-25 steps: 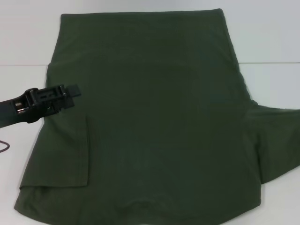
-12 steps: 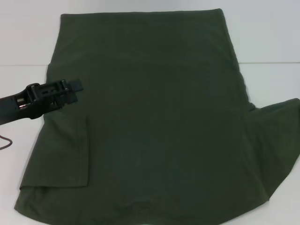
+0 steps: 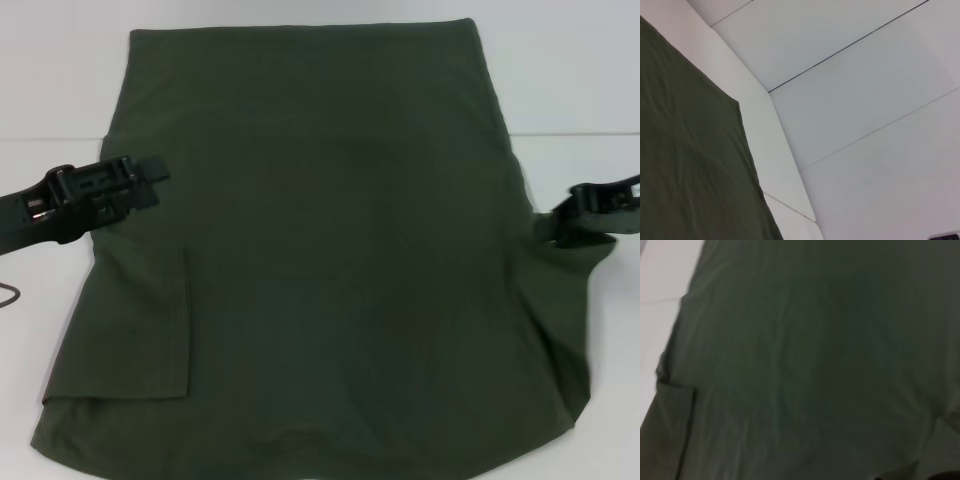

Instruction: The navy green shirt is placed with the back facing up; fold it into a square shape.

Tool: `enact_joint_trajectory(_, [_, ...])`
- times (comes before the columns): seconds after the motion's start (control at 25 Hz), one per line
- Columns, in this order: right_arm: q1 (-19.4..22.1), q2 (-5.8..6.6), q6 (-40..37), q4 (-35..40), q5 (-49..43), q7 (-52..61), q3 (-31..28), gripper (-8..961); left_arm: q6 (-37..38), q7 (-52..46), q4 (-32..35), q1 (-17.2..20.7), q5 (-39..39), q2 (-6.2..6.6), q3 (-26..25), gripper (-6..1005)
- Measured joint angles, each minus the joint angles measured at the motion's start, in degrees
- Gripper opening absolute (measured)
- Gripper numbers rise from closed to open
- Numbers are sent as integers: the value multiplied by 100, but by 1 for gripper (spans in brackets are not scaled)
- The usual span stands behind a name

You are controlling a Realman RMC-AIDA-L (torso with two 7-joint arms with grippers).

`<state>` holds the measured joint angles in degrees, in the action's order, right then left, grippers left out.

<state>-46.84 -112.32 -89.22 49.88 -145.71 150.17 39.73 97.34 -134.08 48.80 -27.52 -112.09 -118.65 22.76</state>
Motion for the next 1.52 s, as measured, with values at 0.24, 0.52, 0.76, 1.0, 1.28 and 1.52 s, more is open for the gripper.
enact_joint_trajectory(0.24, [-342,-104,71,-119,-26,78,254,81,-18,-4,-3,13,77,14,-1,617])
enact_joint_trajectory(0.52, [-508,-121,593,-727,-18,42,601,106,-15,15,-3,62,127,25,-88,617])
enact_joint_trajectory(0.76, [-451,-95,715,-765,430,11,541,128,-8,52,-3,99,135,26,-124,617])
enact_joint_trajectory(1.0, [-388,-49,872,-1016,1208,-270,544,328,6,70,-2,99,135,26,-131,617])
enact_joint_trajectory(1.28, [-161,277,263,-899,1171,-358,434,617,238,-156,-15,136,-149,218,15,617])
enact_joint_trajectory(1.52, [170,643,63,-751,1559,-364,23,624,962,-778,103,389,-791,570,66,617])
